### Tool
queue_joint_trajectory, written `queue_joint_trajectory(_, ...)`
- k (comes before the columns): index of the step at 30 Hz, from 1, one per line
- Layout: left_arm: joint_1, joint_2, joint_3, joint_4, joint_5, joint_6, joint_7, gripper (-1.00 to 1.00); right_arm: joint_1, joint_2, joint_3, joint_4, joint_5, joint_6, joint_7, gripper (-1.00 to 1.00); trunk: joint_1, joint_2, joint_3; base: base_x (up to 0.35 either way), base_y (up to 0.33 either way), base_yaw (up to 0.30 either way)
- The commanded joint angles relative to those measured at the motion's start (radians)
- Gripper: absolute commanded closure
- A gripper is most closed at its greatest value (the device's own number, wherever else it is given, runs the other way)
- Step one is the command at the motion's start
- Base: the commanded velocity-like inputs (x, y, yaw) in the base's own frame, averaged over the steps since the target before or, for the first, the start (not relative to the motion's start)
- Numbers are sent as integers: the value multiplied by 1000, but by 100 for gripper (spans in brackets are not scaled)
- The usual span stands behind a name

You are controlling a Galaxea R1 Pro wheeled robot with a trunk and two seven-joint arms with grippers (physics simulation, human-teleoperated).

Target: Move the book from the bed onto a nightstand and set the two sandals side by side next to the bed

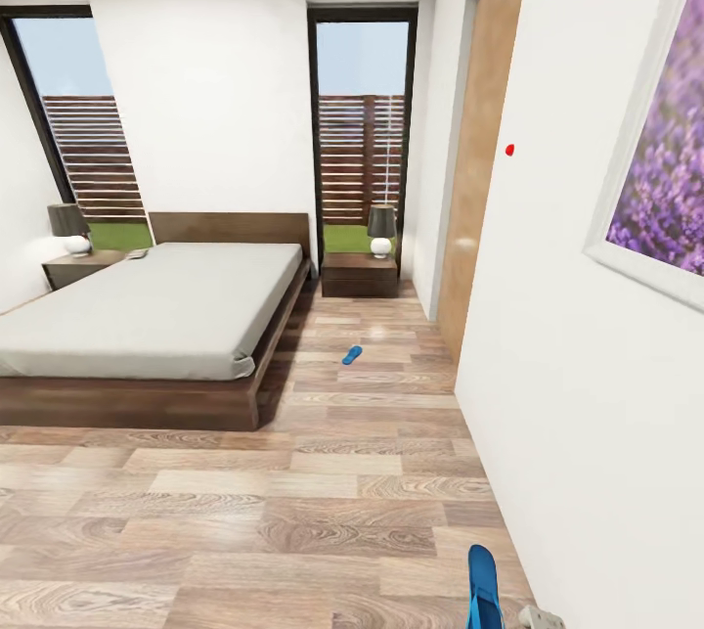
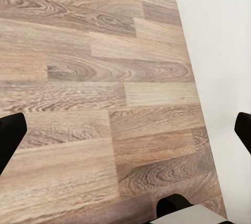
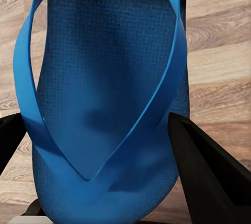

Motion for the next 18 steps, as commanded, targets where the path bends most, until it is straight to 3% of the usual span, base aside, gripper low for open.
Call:
queue_joint_trajectory(1,-1,0,-2,1,5,-3,-2,-100,0,0,-1,0,-11,6,3,100,0,-1,-1,0,0,0)
queue_joint_trajectory(18,-1,0,-2,1,5,-3,-2,-100,0,0,-1,0,-15,6,2,100,0,-1,-1,0,0,0)
